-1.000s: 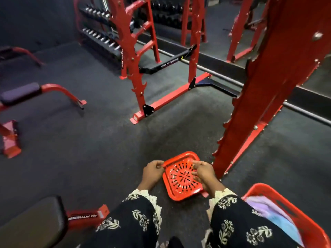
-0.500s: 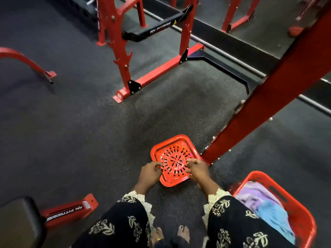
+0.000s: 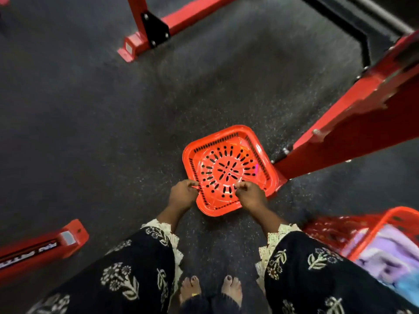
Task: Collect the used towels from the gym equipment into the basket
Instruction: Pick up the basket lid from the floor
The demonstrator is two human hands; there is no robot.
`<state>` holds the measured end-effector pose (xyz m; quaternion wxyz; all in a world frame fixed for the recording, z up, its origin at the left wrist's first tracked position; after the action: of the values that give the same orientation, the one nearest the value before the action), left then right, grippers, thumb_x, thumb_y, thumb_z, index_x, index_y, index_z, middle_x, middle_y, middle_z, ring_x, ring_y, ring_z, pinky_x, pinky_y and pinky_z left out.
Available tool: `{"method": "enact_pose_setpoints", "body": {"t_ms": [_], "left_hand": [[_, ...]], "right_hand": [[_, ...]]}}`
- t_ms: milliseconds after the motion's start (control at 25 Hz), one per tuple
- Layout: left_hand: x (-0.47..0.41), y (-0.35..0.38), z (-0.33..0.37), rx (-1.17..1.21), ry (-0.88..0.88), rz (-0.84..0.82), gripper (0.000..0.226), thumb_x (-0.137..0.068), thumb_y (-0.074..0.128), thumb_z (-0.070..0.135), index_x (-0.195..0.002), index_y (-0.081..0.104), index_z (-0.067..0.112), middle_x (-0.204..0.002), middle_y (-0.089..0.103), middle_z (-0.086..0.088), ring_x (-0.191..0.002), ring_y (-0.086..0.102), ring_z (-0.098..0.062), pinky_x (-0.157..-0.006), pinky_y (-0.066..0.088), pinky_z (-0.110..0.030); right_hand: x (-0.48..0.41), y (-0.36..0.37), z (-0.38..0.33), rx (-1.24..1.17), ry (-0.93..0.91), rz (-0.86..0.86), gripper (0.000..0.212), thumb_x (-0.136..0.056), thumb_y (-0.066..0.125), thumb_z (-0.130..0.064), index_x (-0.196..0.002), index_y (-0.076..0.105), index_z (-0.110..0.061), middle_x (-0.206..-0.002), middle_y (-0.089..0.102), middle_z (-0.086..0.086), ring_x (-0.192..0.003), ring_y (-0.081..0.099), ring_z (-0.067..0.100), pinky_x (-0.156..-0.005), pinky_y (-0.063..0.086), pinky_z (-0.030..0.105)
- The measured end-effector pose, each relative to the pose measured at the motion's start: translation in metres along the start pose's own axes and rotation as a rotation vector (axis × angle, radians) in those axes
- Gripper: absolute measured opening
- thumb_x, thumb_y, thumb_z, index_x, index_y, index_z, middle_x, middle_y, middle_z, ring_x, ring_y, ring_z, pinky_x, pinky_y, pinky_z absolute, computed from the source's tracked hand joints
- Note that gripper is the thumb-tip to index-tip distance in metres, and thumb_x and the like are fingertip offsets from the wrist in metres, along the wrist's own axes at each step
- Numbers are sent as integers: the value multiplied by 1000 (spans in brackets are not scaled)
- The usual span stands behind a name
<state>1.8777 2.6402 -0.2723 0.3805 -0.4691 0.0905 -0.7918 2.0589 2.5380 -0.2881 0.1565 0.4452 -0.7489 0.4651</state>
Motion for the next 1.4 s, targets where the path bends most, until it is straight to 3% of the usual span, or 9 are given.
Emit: {"method": "enact_pose_setpoints", "body": {"t_ms": [200,360,520,640,840,920,1040,1200,1400], "left_hand": [[-96,111,-87,27,-116,-137,52,-72,62,39,-111,69,5,-114,69,-20,-111,63,-31,-91,47,-38],[-130,176,-129,442,-332,-84,38,-80,67,3,-118,64,0,-118,66,-24,-111,63,-35,-96,48,-47],[-147,186,-139,491,-413,95,32,-78,68,1,-109,67,-2,-110,69,-26,-104,66,-37,-92,53,-49],[-124,153,-116,351,-364,213,24,-83,62,15,-103,71,5,-103,71,-24,-97,68,-38,-85,55,-43],[-31,76,-33,978,-453,156,27,-87,52,2,-109,61,16,-69,69,-11,-58,66,-24,-56,59,-43],[12,41,0,916,-404,134,23,-87,54,4,-105,62,16,-54,64,-6,-42,59,-19,-48,57,-37],[90,-11,55,816,-296,119,30,-84,54,3,-109,65,13,-79,66,-14,-61,60,-23,-67,56,-49],[199,-56,109,697,-115,222,38,-73,53,-1,-103,72,11,-83,73,-13,-60,63,-22,-56,58,-40],[313,-46,145,691,83,164,47,-71,52,-11,-112,68,6,-104,72,-19,-91,68,-30,-87,55,-56]], "right_hand": [[-102,72,95,557,-214,-174,51,-86,62,-15,-136,52,-17,-137,54,11,-127,51,28,-105,41,33],[-143,97,143,1030,-297,-137,56,-95,42,-10,-148,30,-22,-150,39,9,-143,30,29,-117,19,49],[-143,96,147,1175,-442,-99,38,-97,35,-10,-132,48,-15,-137,48,9,-128,44,28,-105,34,43],[-111,74,126,1093,-495,-58,34,-96,35,-10,-127,50,-13,-134,46,8,-125,44,27,-100,37,43],[-7,-6,60,849,-542,-38,23,-98,35,-12,-117,48,-14,-124,49,8,-119,48,27,-96,37,37],[46,-31,40,743,-529,-104,18,-98,38,-13,-113,47,-12,-120,52,11,-113,53,30,-93,38,38],[138,-69,11,640,-486,-122,18,-95,42,-17,-111,45,-9,-116,58,16,-107,58,36,-84,40,41],[240,-105,-10,308,-349,-38,19,-86,53,-16,-103,60,-13,-105,69,14,-100,64,31,-83,47,36],[313,-157,-22,-226,-232,53,12,-90,60,-17,-95,70,-16,-97,71,10,-87,62,18,-82,48,32]]}}
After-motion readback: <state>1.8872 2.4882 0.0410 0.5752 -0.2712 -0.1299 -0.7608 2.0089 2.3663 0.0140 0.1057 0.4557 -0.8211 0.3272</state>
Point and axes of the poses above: each hand's wrist, its own x-axis away from the middle knuckle, its own y-axis out of the palm, z = x × y, the point moved 4 cm from there along -x, towards the middle knuckle
